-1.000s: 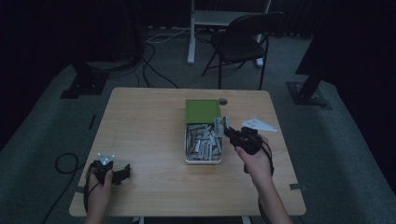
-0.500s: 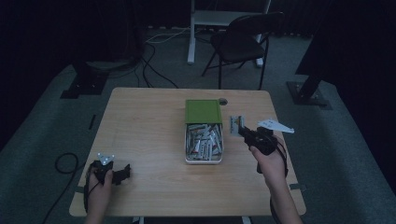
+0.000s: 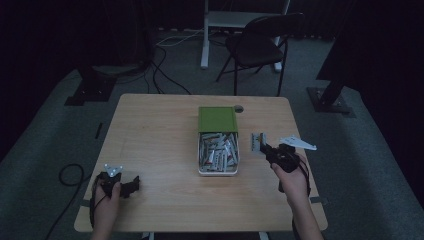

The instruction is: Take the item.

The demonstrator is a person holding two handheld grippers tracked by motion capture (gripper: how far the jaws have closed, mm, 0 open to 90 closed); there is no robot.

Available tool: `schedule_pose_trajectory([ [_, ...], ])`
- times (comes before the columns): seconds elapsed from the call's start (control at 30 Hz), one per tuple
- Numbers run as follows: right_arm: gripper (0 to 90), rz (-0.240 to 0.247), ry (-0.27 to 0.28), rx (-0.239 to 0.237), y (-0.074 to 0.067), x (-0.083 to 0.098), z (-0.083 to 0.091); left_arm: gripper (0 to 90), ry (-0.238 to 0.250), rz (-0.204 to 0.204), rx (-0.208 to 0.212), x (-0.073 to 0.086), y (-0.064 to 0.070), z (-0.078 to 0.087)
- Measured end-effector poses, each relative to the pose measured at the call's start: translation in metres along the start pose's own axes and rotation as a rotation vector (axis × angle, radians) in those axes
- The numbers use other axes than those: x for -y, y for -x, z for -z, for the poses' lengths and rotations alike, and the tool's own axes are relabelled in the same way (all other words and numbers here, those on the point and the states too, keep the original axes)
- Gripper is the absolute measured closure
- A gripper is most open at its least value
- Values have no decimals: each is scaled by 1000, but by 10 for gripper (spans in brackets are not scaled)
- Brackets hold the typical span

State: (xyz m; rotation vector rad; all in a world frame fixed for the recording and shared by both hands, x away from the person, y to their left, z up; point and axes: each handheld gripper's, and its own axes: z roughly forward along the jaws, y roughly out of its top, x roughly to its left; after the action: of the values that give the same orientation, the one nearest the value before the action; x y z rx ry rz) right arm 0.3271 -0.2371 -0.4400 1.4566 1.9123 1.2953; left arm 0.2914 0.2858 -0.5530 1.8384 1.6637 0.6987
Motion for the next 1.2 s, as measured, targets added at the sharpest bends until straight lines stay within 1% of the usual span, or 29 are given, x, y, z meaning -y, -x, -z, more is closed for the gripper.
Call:
schedule_pose_trajectory([
  [0.17, 868, -9, -26, 17, 11, 14, -8, 96, -2, 0, 0, 0, 0, 0],
  [0.23, 867, -16, -24, 9, 14, 19, -11, 95, -2, 0, 0, 0, 0, 0],
  [0.3, 868, -19, -34, 20, 18, 24, -14, 96, -2, 0, 0, 0, 0, 0],
  [0.37, 867, -29, -45, 19, 22, 29, -16, 96, -2, 0, 0, 0, 0, 0],
  [0.43, 867, -25, -56, 34, 26, 33, -19, 96, 0, 0, 0, 0, 0, 0],
  [0.57, 867, -46, -81, 37, 33, 40, -23, 96, -1, 0, 0, 0, 0, 0],
  [0.6, 867, -46, -81, 37, 33, 40, -23, 95, -1, 0, 0, 0, 0, 0],
  [0.67, 867, -58, -93, 46, 37, 44, -25, 95, 0, 0, 0, 0, 0, 0],
  [0.9, 867, -65, -115, 64, 45, 52, -28, 95, 0, 0, 0, 0, 0, 0],
  [0.93, 867, -77, -114, 65, 46, 53, -28, 96, -1, 0, 0, 0, 0, 0],
  [1.0, 866, -84, -117, 63, 48, 54, -29, 95, -1, 0, 0, 0, 0, 0],
  [1.1, 864, -78, -122, 74, 49, 55, -30, 95, -1, 0, 0, 0, 0, 0],
  [1.13, 863, -84, -121, 74, 50, 55, -30, 95, -1, 0, 0, 0, 0, 0],
  [1.2, 855, -81, -123, 89, 53, 55, -29, 96, -1, 0, 0, 0, 0, 0],
])
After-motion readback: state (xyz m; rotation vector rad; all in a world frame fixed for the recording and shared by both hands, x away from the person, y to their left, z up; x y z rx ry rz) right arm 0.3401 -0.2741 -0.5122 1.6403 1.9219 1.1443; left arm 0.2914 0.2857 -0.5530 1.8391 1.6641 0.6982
